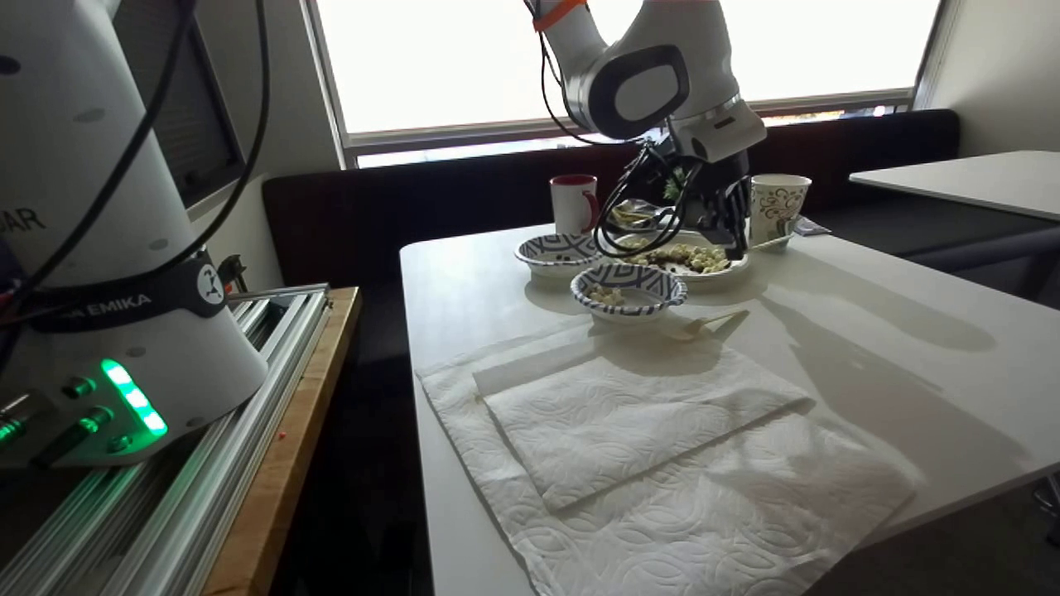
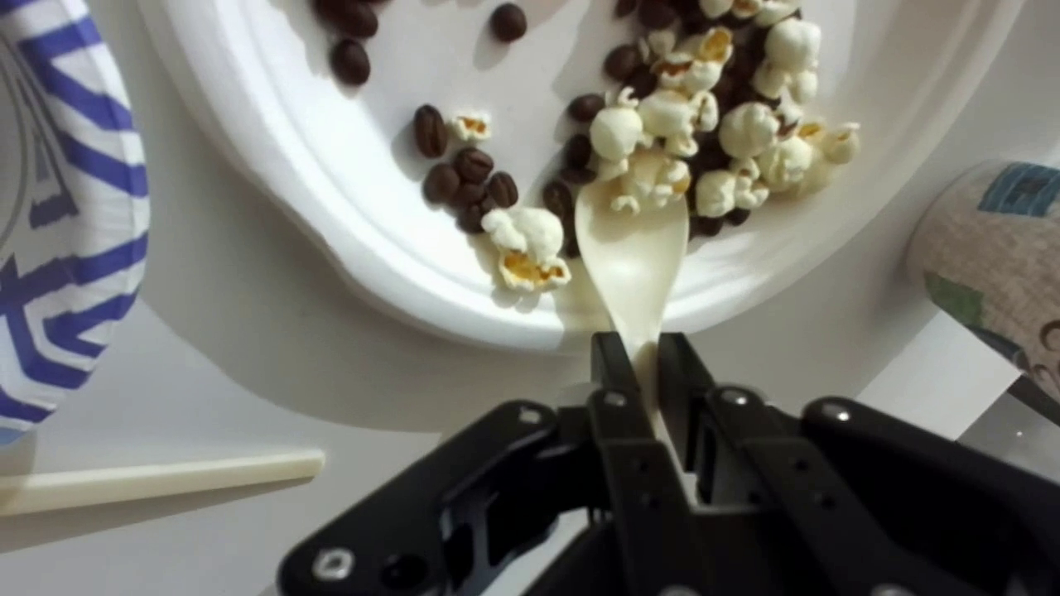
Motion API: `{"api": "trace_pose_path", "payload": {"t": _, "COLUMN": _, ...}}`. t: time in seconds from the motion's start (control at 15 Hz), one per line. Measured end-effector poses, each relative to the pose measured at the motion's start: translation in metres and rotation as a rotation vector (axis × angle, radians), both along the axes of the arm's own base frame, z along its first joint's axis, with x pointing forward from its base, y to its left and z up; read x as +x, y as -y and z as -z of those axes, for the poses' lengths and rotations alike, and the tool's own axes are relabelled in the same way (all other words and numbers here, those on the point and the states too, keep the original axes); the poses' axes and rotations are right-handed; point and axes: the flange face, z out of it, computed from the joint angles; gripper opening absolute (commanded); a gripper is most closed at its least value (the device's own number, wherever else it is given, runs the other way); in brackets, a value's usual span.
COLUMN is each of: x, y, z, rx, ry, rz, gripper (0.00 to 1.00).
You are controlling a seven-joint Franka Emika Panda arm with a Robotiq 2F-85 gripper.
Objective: Use the white spoon to place some contents from the whole bowl on the left into the bowl on the right twice.
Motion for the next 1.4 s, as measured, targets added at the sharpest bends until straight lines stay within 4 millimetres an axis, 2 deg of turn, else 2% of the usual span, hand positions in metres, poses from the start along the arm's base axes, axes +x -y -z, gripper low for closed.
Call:
{"api": "trace_pose_path", "payload": {"t": 0.8, "x": 0.0052, "y": 0.0066, "z": 0.0054, "rx": 0.196, "ry": -0.175, "rz": 0.016, "gripper": 0.03}}
{"api": "trace_pose_path", "payload": {"t": 1.4, "x": 0.0039, "y": 0.0048, "z": 0.0079, "rx": 0.218, "ry": -0.238, "rz": -0.059, "gripper": 0.03}}
